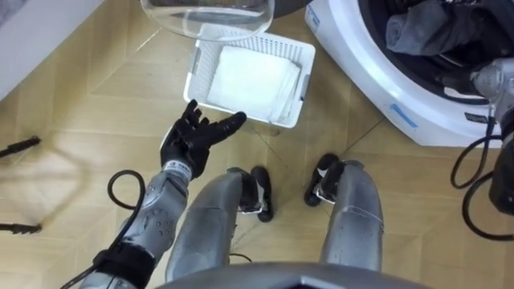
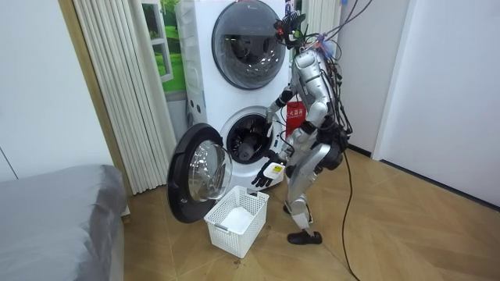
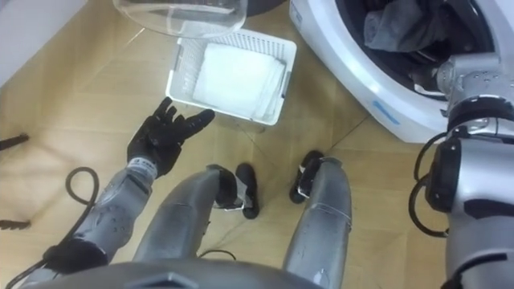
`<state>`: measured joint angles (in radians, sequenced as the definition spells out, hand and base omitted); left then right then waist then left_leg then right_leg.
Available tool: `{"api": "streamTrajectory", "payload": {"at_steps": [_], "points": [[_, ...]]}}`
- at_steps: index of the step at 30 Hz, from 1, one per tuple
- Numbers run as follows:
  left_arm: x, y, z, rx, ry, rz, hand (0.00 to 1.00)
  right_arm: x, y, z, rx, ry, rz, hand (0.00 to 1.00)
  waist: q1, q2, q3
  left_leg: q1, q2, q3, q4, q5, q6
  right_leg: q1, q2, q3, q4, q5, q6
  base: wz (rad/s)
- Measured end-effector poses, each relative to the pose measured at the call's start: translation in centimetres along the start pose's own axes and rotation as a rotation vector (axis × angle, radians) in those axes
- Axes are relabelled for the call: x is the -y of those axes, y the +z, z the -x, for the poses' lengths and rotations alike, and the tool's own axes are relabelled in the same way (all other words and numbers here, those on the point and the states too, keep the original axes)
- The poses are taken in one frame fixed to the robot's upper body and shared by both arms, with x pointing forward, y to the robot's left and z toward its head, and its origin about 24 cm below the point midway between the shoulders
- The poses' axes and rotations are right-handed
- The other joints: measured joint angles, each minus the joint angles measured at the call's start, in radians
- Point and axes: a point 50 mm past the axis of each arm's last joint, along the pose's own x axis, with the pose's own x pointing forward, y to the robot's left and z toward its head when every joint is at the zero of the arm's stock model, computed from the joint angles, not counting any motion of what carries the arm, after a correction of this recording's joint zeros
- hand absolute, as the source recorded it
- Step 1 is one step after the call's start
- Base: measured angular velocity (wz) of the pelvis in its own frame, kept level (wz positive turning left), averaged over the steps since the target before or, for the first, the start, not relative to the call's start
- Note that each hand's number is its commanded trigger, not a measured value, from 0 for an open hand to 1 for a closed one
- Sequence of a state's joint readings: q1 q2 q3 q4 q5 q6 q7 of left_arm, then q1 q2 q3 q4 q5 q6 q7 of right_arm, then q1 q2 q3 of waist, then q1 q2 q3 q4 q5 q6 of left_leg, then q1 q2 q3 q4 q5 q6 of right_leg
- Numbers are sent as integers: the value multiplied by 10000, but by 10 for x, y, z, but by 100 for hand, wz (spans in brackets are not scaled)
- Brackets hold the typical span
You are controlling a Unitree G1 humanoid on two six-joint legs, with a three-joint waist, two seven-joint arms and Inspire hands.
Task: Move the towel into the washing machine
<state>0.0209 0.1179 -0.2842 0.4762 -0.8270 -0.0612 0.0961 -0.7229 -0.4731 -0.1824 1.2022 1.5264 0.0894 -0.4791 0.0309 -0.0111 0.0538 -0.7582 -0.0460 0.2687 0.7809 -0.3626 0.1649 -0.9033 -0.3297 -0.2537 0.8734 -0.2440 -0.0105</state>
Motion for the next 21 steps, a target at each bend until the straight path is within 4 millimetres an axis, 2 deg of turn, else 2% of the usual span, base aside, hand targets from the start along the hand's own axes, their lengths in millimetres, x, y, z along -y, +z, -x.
{"api": "streamTrajectory", "payload": {"at_steps": [2, 4, 9, 11, 13, 15, 16, 18, 19, 20, 21], "points": [[2, 0, -4, 81, 15, -686, 0, 10, -3, -3, 37, 19, 45, 0, 95, 19, 2, 323, 34, -10, -292, 22, -38, 321, 140, -17, -296, 28, 47, -13], [0, 2, -9, 6, 97, -1247, 0, 21, -6, -7, 151, 106, 110, 0, 269, 43, 4, 597, 178, 32, -484, 4, -77, 613, 370, -49, -618, 90, 70, -21], [-21, -2, -11, -335, 678, -2649, 0, 69, -19, -16, 318, 80, 1019, 0, 526, 151, 4, 1907, 427, 15, -1441, 52, -296, 2006, 889, -284, -1696, 222, 121, -18], [-42, -3, -8, -565, 1369, -3489, 0, 98, -31, -18, 363, 32, 2318, 0, 508, 189, -10, 2559, 562, -54, -1933, 121, -422, 2776, 1185, -379, -2351, 283, 146, -9], [-53, -5, -4, -700, 1724, -4053, 0, 116, -33, -18, 467, 7, 3687, 0, 487, 206, -21, 2936, 572, -59, -2196, 182, -523, 3160, 1240, -504, -2642, 292, 163, 0], [-71, -12, 6, -1023, 2111, -5147, 0, 149, -41, -16, 627, -172, 6474, 0, 521, 228, -32, 3578, 644, -82, -2642, 259, -648, 3834, 1520, -482, -3235, 335, 228, -11], [-76, -15, 9, -1155, 2249, -5374, 0, 157, -42, -15, 625, -179, 7155, 0, 511, 241, -44, 3758, 664, -91, -2774, 274, -675, 4024, 1591, -489, -3406, 353, 237, -14], [-91, -27, 18, -1759, 2773, -6220, 0, 190, -46, -9, 447, -225, 9746, 0, 433, 247, -84, 4474, 724, -96, -3239, 350, -795, 4777, 1815, -486, -3967, 399, 295, -12], [-95, -29, 20, -1928, 2899, -6377, 0, 199, -47, -7, 338, -297, 10199, 0, 426, 231, -107, 4653, 731, -95, -3375, 369, -827, 4930, 1870, -478, -4086, 402, 300, -23], [-104, -38, 29, -2371, 3112, -6832, 0, 219, -47, -2, 91, -527, 11230, 0, 448, 229, -180, 4973, 783, -82, -3586, 391, -867, 5245, 2006, -482, -4381, 442, 303, -28], [-111, -44, 36, -2705, 3256, -7104, 0, 238, -47, 4, -207, -735, 12298, 0, 439, 270, -321, 5240, 872, -93, -3748, 418, -913, 5617, 2204, -480, -4801, 548, 298, -27]]}}
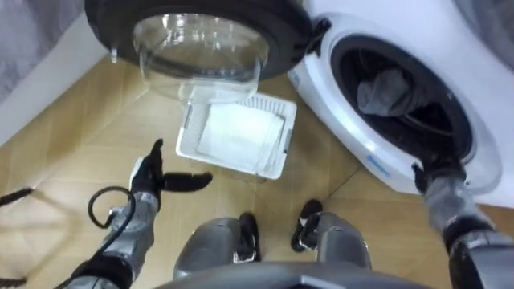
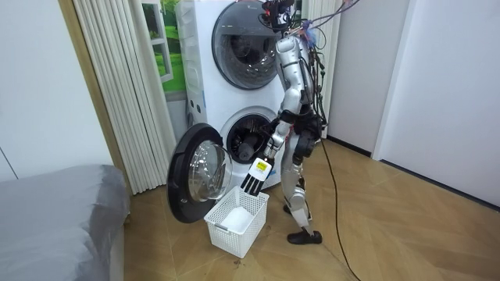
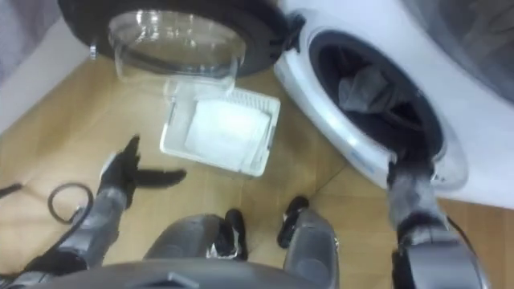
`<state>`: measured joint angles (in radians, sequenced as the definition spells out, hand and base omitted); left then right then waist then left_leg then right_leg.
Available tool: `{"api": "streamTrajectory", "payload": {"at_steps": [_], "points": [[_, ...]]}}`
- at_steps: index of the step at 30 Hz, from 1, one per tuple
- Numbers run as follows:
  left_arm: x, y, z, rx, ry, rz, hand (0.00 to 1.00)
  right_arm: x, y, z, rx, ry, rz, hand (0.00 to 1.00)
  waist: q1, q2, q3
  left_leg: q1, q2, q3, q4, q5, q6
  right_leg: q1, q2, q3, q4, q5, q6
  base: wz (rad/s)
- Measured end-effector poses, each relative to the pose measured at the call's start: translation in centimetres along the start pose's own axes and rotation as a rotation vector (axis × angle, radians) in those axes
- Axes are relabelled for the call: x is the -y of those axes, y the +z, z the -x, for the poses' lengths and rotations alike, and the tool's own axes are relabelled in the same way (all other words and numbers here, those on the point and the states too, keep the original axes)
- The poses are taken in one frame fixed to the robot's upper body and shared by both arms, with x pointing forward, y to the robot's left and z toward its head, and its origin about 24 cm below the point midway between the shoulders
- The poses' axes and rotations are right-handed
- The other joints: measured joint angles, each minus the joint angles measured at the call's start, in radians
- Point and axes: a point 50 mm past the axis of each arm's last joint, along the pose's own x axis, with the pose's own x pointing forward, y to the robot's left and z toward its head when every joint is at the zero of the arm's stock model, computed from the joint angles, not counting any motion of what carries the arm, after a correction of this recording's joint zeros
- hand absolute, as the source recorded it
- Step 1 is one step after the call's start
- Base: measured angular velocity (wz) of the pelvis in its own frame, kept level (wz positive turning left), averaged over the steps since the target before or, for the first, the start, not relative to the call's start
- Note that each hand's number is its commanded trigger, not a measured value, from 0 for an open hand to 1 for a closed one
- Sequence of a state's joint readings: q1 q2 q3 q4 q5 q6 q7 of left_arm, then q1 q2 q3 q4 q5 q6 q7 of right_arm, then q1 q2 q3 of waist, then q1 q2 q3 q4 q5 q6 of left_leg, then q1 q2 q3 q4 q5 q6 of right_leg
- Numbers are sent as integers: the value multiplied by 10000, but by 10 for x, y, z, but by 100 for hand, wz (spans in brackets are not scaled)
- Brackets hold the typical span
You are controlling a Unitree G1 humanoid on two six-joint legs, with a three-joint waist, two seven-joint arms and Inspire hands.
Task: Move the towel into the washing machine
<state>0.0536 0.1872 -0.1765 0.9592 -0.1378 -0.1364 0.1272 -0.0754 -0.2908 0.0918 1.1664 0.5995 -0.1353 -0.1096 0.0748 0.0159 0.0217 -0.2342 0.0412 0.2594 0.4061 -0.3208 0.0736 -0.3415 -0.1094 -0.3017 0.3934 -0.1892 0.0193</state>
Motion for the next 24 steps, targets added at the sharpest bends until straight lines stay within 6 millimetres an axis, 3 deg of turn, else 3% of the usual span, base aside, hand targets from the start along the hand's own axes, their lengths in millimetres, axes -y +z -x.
{"api": "streamTrajectory", "payload": {"at_steps": [2, 6, 7, 8, 9, 10, 11, 12, 13, 15, 17, 21, 24], "points": [[-6, -18, 6, -505, 208, 0, 0, 4, -23, 7, -464, 100, 1084, 0, -112, -21, -91, 561, 11, -212, -413, 132, -212, 605, 177, 28, -556, 129, -25, -23], [-17, -47, 18, -1414, 594, 59, 0, 10, -57, 19, -1305, 675, 2628, 0, -229, -62, -149, 1565, 63, -164, -686, 277, -450, 1883, 410, 675, -1481, 244, 16, -16], [-18, -50, 20, -1528, 647, 72, 0, 8, -66, 22, -1541, 963, 3011, 0, -411, -200, -86, 1380, 66, -196, -62, 250, -575, 2261, 338, 1395, -1716, 274, 40, 50], [-17, -50, 19, -1483, 582, 24, 0, 8, -74, 25, -1793, 1091, 3243, 0, -566, -296, -147, 1061, 25, -534, -763, 366, -671, 2329, 273, 2196, -1760, 276, 47, 84], [-17, -40, 15, -1112, 557, 6, 0, 6, -82, 28, -2044, 1180, 3306, 0, -535, -249, -224, 795, 154, -431, -1090, 732, -540, 2227, 234, 2330, -1731, 170, 207, 60], [-17, -40, 15, -1087, 600, 0, 0, 5, -86, 30, -2198, 1302, 3326, 0, -367, -319, -229, 840, 153, -117, -1118, 846, -561, 2250, 209, 2231, -1761, 191, 252, 8], [-19, -48, 18, -1373, 728, -46, 0, 0, -88, 31, -2219, 1634, 3462, 0, -174, -333, -221, 1169, 149, 84, -1258, 857, -543, 2514, 262, 1791, -1995, 263, 324, -36], [-20, -54, 21, -1603, 797, -42, 0, -1, -88, 31, -2189, 1758, 3559, 0, -87, -334, -214, 1397, 128, 79, -1353, 856, -543, 2700, 277, 1637, -2125, 285, 326, -59], [-21, -65, 26, -1968, 889, 15, 0, -3, -86, 31, -2061, 1922, 3712, 0, 33, -251, -174, 1832, 110, -93, -1530, 856, -543, 3059, 321, 1343, -2316, 403, 305, -61], [-27, -84, 37, -2631, 1267, 387, 0, -5, -83, 29, -1947, 2100, 4143, 0, -40, -220, -191, 2425, 14, -613, -2015, 864, -563, 3690, 391, 1039, -2737, 458, 313, -40], [-27, -90, 40, -2848, 1429, 611, 0, -5, -86, 30, -2127, 2219, 4324, 0, -193, -157, -164, 2618, -26, -714, -2242, 919, -654, 3834, 459, 1024, -2770, 458, 313, 11], [-23, -94, 43, -3094, 1415, 788, 0, -8, -96, 33, -2707, 2413, 4194, 0, -156, -165, -140, 2873, 37, -719, -2341, 963, -723, 3970, 565, 1036, -2779, 452, 318, -11], [-20, -96, 43, -3318, 1353, 865, 0, -11, -98, 34, -2917, 2562, 4004, 0, -184, -259, -117, 2957, 64, -717, -2392, 964, -725, 3988, 600, 1032, -2777, 451, 314, -10]]}}
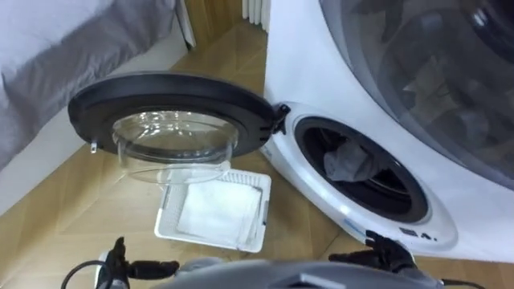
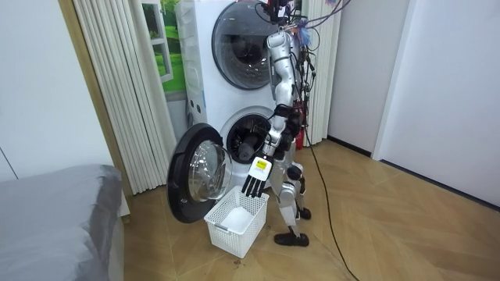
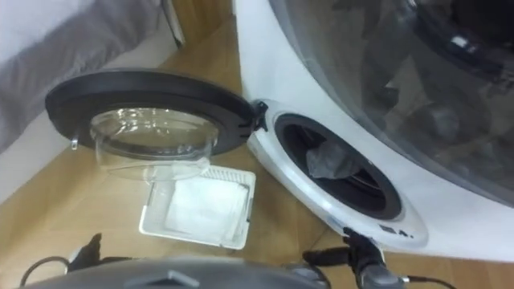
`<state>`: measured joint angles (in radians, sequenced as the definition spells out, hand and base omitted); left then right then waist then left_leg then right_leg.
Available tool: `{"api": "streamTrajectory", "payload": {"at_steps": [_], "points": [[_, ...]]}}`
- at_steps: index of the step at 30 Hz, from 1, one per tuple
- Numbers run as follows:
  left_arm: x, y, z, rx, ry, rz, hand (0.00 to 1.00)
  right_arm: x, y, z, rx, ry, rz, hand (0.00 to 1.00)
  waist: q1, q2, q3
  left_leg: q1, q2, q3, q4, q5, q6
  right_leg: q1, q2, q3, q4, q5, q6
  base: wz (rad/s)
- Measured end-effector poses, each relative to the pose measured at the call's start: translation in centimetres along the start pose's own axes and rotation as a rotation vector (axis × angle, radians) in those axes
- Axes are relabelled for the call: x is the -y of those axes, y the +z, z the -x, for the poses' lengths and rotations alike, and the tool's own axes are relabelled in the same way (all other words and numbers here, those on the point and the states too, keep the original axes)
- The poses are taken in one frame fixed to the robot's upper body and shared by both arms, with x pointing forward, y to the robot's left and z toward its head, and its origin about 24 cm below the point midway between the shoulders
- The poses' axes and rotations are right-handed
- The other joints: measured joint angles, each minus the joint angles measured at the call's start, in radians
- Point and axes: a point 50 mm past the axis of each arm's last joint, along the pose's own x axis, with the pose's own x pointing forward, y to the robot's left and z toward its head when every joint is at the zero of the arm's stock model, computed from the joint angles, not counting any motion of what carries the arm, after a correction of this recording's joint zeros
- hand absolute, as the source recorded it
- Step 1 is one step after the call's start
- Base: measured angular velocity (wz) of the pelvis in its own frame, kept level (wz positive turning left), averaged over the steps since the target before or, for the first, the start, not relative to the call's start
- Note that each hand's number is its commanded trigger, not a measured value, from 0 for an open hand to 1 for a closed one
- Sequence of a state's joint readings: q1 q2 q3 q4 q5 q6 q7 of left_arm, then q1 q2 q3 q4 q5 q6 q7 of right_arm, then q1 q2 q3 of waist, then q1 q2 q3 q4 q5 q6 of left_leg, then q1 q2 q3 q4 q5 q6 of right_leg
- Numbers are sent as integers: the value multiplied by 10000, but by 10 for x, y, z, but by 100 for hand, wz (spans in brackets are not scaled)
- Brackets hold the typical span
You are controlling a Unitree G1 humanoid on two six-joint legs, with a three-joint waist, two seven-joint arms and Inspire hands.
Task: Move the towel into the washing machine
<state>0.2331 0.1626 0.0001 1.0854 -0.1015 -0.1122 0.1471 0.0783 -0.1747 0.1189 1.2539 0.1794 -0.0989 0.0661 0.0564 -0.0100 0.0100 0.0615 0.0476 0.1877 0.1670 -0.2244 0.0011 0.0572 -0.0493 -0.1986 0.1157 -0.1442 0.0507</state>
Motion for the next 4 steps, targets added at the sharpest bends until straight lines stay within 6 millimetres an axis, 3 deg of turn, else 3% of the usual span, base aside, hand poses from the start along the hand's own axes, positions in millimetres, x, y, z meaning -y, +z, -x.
{"api": "streamTrajectory", "payload": {"at_steps": [4], "points": [[-4, -2, 0, -228, 179, 252, 0, -6, -6, 0, -267, 285, -470, 0, -73, -216, 40, 115, -11, 2, -5, -2, -3, 144, -12, -7, 3, -1, 0, 4]]}}
